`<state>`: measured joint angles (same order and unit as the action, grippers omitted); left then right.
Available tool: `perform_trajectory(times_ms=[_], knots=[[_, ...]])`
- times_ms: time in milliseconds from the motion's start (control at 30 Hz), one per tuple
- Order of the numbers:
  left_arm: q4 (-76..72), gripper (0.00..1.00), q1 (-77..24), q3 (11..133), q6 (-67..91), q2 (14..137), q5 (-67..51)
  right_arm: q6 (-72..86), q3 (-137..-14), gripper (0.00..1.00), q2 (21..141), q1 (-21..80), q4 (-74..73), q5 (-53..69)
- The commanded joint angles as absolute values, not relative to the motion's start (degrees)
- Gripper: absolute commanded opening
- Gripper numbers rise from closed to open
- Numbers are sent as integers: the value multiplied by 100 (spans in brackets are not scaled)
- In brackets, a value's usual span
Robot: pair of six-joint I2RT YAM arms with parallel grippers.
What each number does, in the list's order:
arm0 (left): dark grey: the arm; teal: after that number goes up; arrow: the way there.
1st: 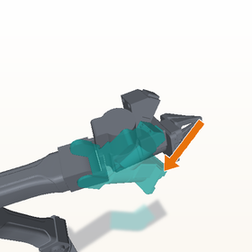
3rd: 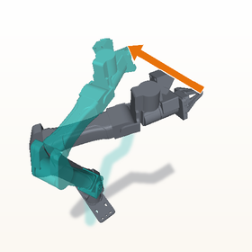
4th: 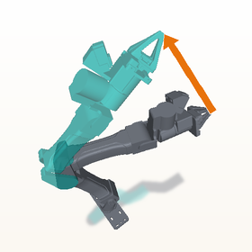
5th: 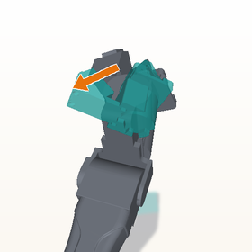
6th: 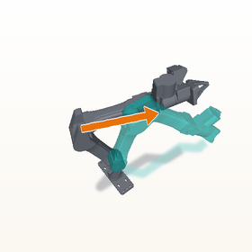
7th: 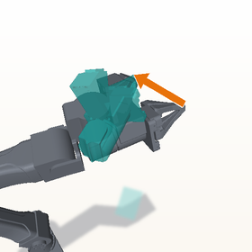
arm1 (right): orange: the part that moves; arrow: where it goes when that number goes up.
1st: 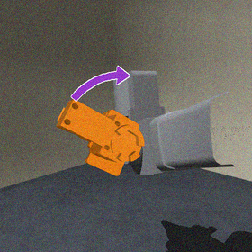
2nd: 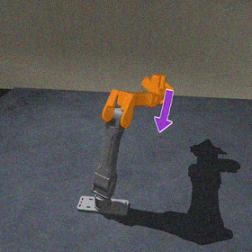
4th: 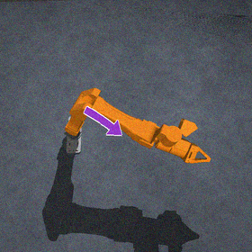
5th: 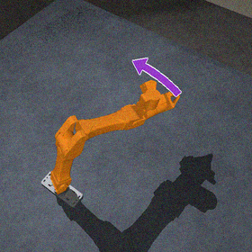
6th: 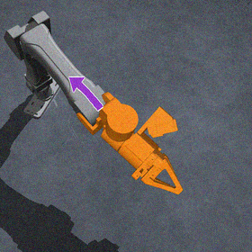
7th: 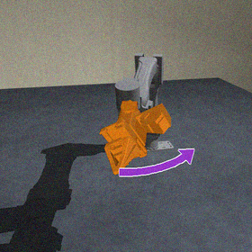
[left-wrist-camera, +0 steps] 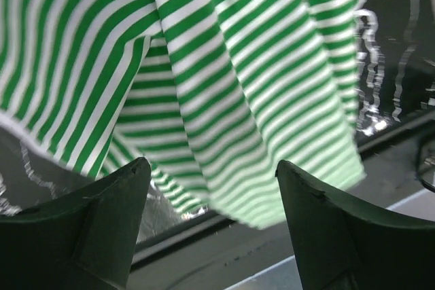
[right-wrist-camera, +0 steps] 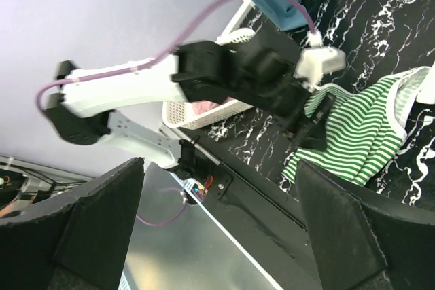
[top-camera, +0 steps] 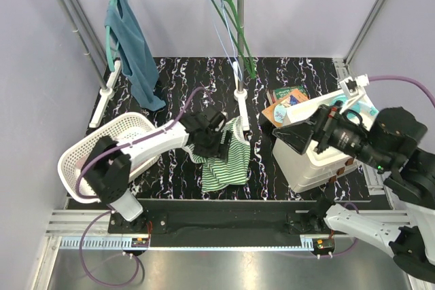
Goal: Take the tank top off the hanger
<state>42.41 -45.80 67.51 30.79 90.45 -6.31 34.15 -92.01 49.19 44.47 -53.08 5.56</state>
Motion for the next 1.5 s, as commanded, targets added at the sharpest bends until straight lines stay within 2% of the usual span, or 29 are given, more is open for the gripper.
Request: perform_trajectory(times_ms=[0, 100, 200, 267, 300, 333, 400, 600, 900, 1100, 1200, 1467], knots=[[3175, 80, -4614, 6356, 3251, 9439, -862, 3700, -9044, 100, 4720, 4421, -5291, 316], [2832, 79, -4719, 6119, 3427, 9763, -695, 3796, -8939, 100, 4606, 4421, -5335, 281], [2742, 74, -4772, 5881, 3603, 10097, -510, 3832, -8807, 100, 4509, 4421, -5361, 220], [2742, 57, -4772, 5749, 3726, 10151, -440, 3850, -8772, 100, 4491, 4421, -5423, 176], [2725, 46, -4772, 5618, 3761, 10134, -431, 3858, -8763, 100, 4491, 4421, -5440, 167], [2707, 16, -4772, 5581, 3736, 10012, -431, 3867, -8763, 100, 4500, 4421, -5475, 167], [2733, 0, -4746, 5555, 3683, 9783, -422, 3850, -8754, 100, 4518, 4421, -5484, 184], [3295, 0, -4132, 5993, 3770, 8097, -220, 3788, -8675, 100, 4570, 4421, -5537, 255], [4771, 0, -2269, 6741, 3622, 5776, 974, 3446, -8806, 100, 4965, 4421, -5528, 316], [5914, 0, -751, 6996, 3919, 5396, 2072, 3156, -9070, 100, 5492, 4421, -5511, 527], [6380, 0, -476, 6873, 4770, 5440, 2504, 3059, -9184, 100, 5694, 4421, -5493, 667], [6706, 0, 491, 5758, 7274, 5818, 1425, 3146, -9422, 100, 5933, 4421, -5476, 923]])
